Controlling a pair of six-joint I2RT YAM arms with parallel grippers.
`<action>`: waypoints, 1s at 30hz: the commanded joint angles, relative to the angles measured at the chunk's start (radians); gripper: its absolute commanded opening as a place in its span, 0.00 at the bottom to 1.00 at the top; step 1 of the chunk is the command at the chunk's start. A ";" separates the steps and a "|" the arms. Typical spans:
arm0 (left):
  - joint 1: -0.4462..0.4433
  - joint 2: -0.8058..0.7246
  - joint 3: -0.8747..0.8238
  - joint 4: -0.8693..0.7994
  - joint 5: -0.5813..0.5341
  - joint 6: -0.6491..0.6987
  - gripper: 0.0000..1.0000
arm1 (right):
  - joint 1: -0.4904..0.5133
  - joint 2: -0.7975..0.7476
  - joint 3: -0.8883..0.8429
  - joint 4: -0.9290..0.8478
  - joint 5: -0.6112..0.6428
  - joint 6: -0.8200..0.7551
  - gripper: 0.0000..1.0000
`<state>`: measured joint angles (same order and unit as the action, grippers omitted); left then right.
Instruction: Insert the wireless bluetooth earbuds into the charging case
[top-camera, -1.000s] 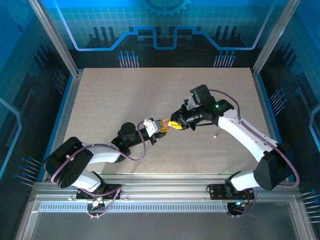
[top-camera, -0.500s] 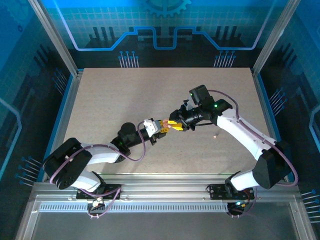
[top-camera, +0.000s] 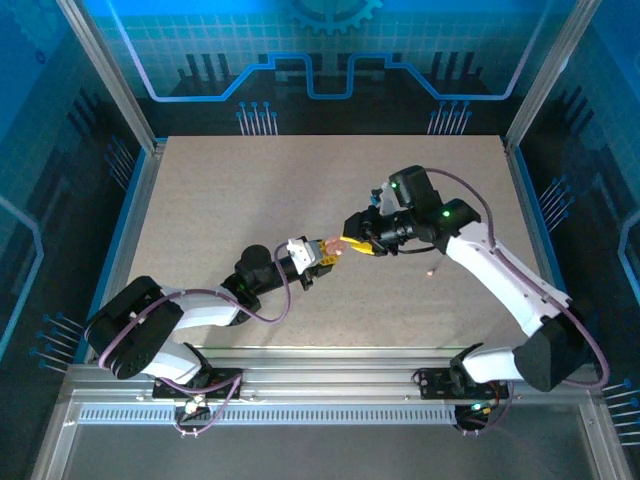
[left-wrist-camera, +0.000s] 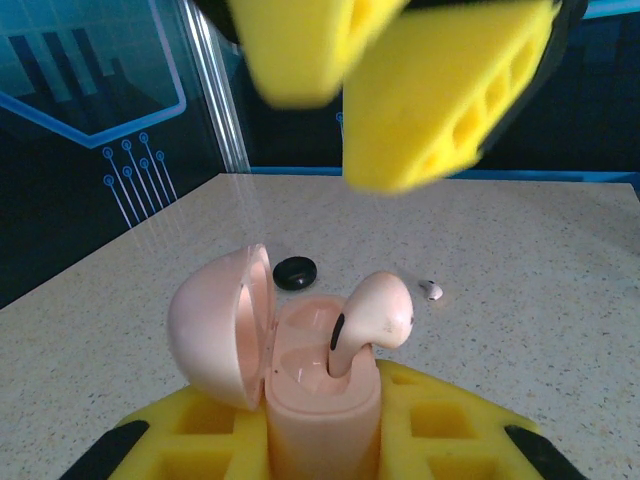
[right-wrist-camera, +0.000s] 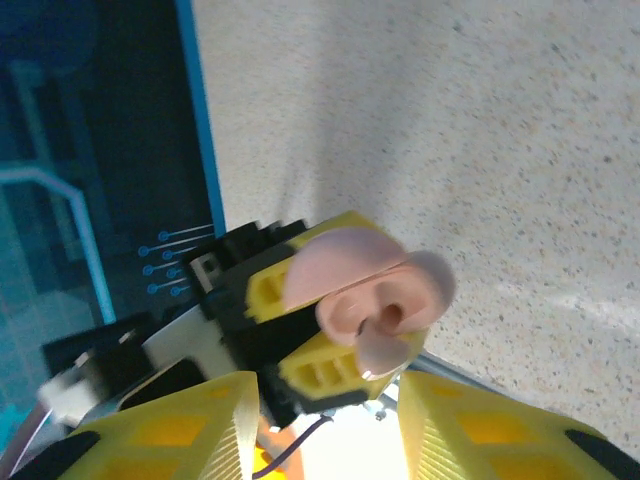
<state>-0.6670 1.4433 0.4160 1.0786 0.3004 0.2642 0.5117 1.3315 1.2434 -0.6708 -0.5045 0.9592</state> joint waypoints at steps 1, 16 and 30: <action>-0.009 -0.032 0.010 0.051 0.010 -0.020 0.19 | -0.010 -0.079 -0.019 0.082 0.015 -0.183 0.43; -0.008 -0.109 0.053 0.001 0.071 -0.124 0.20 | -0.007 -0.240 -0.238 0.447 0.023 -0.943 0.38; -0.008 -0.150 0.066 -0.063 0.094 -0.106 0.20 | -0.014 -0.207 -0.190 0.233 -0.121 -1.476 0.35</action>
<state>-0.6689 1.3151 0.4561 1.0130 0.3649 0.1566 0.5091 1.1225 1.0229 -0.3973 -0.6067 -0.3958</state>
